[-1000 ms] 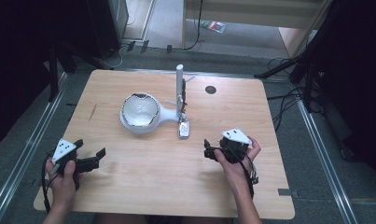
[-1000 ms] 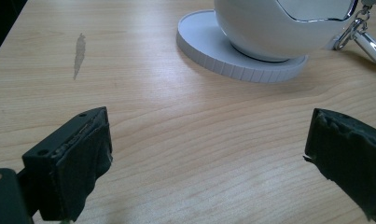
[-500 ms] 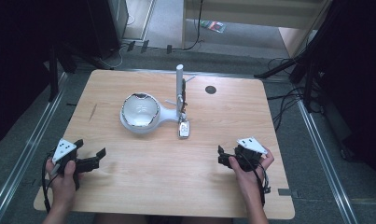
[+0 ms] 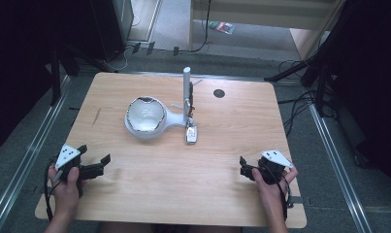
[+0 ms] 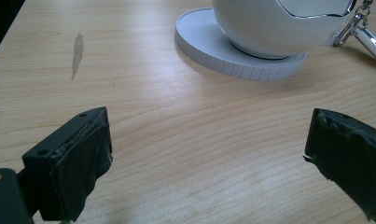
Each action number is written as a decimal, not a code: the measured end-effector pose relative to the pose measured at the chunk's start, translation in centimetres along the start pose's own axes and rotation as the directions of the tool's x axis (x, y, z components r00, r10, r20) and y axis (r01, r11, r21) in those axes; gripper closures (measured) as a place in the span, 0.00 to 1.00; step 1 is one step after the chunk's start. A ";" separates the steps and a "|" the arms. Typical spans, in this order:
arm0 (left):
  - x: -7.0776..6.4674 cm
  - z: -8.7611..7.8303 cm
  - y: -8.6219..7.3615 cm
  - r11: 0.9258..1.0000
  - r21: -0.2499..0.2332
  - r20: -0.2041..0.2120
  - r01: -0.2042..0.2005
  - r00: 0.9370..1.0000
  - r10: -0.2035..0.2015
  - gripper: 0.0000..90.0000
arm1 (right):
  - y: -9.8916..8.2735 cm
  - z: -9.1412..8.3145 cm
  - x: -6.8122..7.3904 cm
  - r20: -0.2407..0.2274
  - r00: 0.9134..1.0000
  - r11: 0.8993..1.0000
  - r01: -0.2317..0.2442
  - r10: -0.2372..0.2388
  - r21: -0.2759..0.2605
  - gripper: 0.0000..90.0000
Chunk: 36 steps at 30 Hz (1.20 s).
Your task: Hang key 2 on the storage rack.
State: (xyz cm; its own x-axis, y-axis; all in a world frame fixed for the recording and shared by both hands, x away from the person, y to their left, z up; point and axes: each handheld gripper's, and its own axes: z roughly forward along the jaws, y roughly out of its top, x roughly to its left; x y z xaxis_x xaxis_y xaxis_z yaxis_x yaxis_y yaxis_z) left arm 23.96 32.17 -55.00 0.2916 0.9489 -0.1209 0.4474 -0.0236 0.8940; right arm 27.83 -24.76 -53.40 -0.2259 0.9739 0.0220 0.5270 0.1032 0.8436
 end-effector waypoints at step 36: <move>0.0 0.0 0.0 1.000 0.010 0.012 0.003 1.000 -0.003 0.01 | -3.6 -4.1 -7.2 0.019 0.998 0.998 -0.062 0.062 -0.005 0.00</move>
State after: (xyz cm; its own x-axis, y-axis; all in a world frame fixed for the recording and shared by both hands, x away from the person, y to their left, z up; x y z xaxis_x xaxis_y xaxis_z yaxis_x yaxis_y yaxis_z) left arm 23.94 32.17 -55.02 0.3005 0.9450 -0.1288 0.4566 -0.0240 0.8894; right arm 24.21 -32.97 -54.37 -0.1770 0.9821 0.0644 0.5361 0.0413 0.8431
